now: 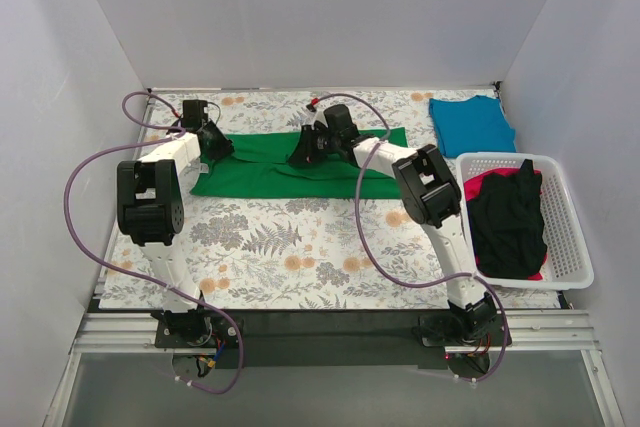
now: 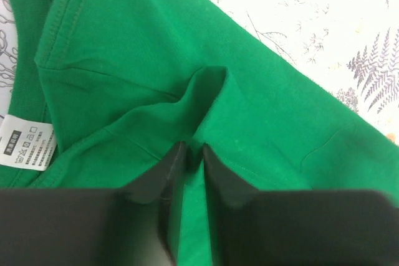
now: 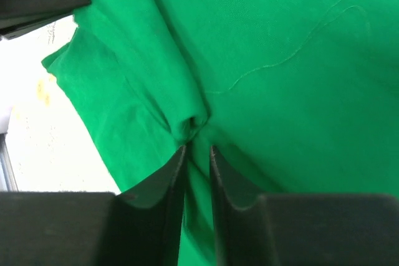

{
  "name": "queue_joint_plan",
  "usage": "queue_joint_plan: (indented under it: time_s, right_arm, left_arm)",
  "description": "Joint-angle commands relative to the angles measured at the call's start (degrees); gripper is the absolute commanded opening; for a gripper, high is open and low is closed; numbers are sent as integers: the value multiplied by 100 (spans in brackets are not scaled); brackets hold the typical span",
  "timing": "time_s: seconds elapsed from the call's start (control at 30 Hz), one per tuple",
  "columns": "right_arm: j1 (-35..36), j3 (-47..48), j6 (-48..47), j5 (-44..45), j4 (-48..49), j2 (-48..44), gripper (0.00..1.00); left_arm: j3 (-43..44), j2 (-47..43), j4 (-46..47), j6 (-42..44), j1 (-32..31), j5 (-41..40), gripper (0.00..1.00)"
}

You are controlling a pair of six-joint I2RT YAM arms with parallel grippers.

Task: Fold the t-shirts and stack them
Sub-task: Fold the tshirt

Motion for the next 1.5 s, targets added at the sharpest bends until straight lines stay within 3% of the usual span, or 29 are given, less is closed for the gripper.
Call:
queue_joint_plan:
  time_s: [0.0, 0.17, 0.3, 0.33, 0.5, 0.6, 1.03, 1.47]
  right_arm:
    - [-123, -86, -404, 52, -28, -832, 29]
    - [-133, -437, -1229, 228, -678, -1325, 32]
    - [-115, -824, -1653, 255, -1082, -1755, 32]
    - [-106, -972, -1705, 220, -1119, -1808, 32]
    - [130, -1184, -2057, 237, -1303, -1976, 27]
    - [263, -1228, -2127, 325, -1312, -1915, 24]
    - [360, -991, -2207, 474, -1374, -1264, 23]
    - [97, -613, -2707, 1572, -1567, -956, 25]
  left_arm:
    - [62, -216, -35, -38, 12, -225, 19]
    - [229, -620, -192, 41, 12, -313, 43]
    - [-77, -963, -325, -108, 12, -524, 46]
    - [-192, -1042, -325, -143, 12, -646, 45]
    - [-843, -1245, -290, -346, 21, -1068, 15]
    - [-1089, -1175, -220, -346, 65, -1366, 10]
    - [-1775, -1025, -184, -671, 478, -1825, 4]
    - [-1968, -963, -131, -636, 628, -1913, 4]
